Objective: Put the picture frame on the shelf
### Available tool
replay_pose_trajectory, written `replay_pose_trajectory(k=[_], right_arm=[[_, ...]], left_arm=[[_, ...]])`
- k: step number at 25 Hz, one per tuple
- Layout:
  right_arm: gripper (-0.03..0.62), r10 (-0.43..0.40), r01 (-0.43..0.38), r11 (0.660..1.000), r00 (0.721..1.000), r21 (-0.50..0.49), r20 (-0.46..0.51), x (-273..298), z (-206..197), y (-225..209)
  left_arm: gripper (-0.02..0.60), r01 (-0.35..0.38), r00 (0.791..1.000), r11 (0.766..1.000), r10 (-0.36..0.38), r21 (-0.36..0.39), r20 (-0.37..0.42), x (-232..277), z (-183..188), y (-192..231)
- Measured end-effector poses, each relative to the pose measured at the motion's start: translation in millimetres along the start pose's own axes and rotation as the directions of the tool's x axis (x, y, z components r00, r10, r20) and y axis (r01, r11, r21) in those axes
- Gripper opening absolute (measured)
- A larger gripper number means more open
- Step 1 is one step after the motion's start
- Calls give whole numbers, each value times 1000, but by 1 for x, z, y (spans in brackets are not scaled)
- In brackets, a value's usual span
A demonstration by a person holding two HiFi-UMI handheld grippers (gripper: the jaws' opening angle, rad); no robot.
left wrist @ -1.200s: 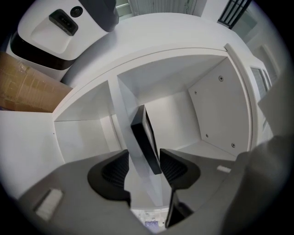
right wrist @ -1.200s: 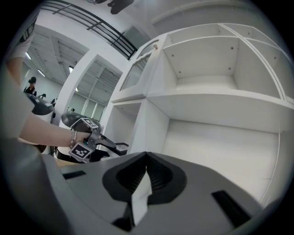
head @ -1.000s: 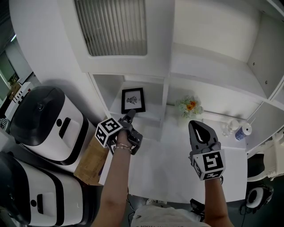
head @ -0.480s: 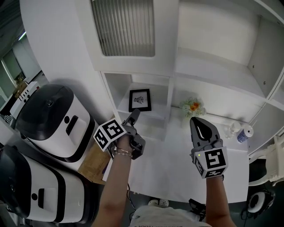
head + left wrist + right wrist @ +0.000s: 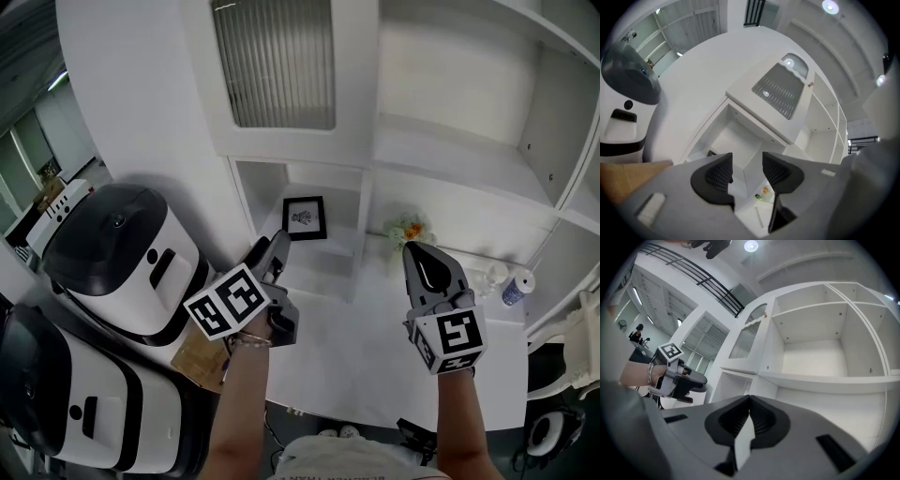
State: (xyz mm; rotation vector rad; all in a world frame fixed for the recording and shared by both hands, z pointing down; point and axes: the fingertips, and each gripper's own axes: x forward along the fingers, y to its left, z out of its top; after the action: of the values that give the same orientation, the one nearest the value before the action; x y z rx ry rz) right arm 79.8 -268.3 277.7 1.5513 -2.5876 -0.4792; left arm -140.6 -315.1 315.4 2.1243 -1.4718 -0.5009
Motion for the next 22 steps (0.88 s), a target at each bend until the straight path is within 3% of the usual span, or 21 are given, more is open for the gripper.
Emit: replay_pose_trajectory(k=[6,10,12,14,17,22], right_arm=[[8,12,-11,1000,999,-19,30,-3,17,4],[8,19,-18,999,999,-29,43,-5,25,5],[8,20,-18,999,998,-33,54,-6,28,6],[8,22,-20,999,998,-36,59,-8,30,6],[8,16,-14,999,998,-33,61,-13,31,3],[8,-12,14,1000,997,-17,78,-19,36,-5]], left_arm=[[129,-59,997,985,51,161,58,-27,17,-9],[17,-101,993,957,79,271,88,-37,22,-12],[11,-105,991,937,72,333,112,-42,26,-16],[9,-109,989,902,55,419,138,-47,29,-24],[9,-120,985,823,28,556,171,-54,31,-39],[9,-124,980,730,-17,672,199,-66,29,-51]])
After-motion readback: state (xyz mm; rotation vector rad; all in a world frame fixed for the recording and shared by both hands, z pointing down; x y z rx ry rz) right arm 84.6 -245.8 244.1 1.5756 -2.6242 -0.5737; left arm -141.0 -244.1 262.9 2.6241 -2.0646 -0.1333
